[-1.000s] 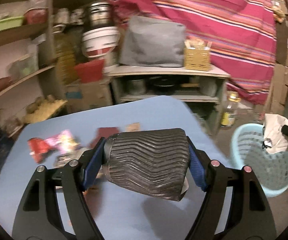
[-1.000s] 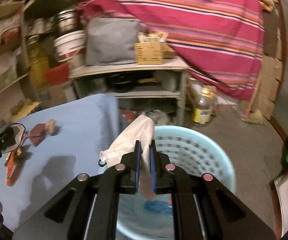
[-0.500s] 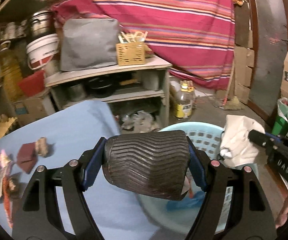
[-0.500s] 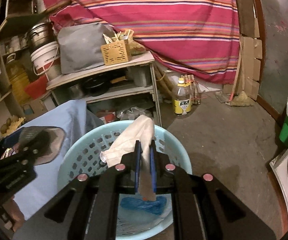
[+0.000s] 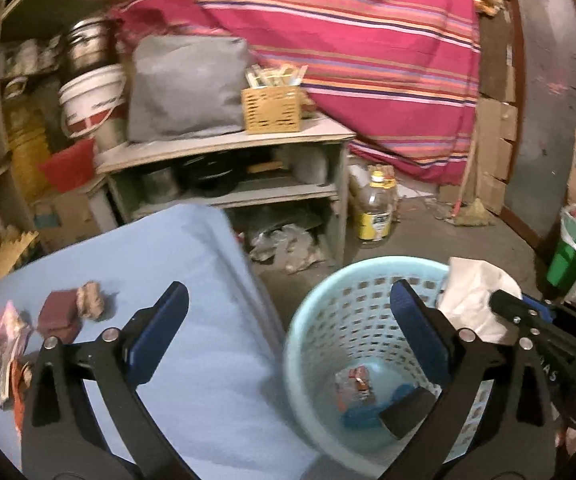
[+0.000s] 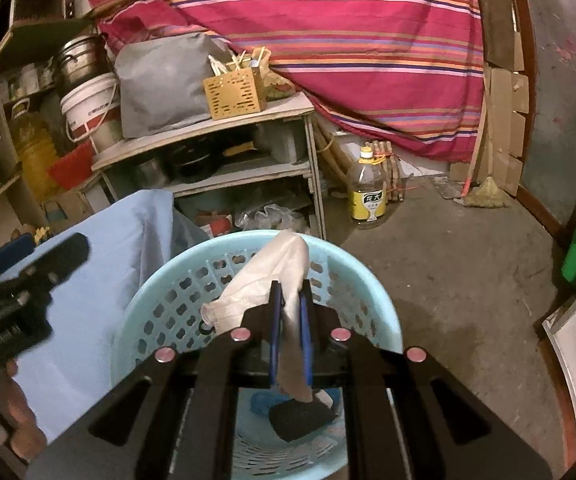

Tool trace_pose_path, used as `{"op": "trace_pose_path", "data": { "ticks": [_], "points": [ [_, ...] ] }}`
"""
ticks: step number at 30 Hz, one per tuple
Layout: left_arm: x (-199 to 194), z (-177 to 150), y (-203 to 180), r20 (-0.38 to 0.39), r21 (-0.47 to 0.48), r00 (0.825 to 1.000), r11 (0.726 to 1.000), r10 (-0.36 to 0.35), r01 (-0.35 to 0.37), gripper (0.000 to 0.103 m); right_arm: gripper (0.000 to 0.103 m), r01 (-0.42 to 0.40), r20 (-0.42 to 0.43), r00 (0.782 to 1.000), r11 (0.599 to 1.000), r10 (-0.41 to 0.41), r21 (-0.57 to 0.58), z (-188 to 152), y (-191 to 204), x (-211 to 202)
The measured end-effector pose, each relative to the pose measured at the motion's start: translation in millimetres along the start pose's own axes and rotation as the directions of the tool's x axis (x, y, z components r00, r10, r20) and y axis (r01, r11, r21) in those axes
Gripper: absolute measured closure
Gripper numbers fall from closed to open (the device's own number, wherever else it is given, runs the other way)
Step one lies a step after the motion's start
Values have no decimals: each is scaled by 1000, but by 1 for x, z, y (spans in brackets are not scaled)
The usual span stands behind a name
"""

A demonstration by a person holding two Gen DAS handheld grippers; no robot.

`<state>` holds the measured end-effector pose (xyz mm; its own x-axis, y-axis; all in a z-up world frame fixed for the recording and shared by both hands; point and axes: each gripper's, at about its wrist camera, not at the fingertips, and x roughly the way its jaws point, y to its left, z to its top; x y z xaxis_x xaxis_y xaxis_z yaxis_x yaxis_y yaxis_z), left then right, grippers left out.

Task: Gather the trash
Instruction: 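Carry sleeve and tissue over the blue basket and open both tools, then return both tools to the table and grasp the printed snack bag with the left tool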

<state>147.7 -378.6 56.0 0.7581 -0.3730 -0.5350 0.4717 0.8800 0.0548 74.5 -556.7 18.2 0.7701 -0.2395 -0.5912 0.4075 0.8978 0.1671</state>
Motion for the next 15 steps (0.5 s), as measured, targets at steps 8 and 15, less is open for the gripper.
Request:
{"op": "trace_pose_path", "data": {
  "ticks": [8,15],
  "points": [
    [-6,-5,48,-16,-59,998,996,61,-62,5,33,31,6,1000,1000,-31,1,0,12,0],
    [-21,-17,94,-25,-98,993,988,116,-118,5,10,74,43,996,997,-74,4,2,29,-8]
  ]
}}
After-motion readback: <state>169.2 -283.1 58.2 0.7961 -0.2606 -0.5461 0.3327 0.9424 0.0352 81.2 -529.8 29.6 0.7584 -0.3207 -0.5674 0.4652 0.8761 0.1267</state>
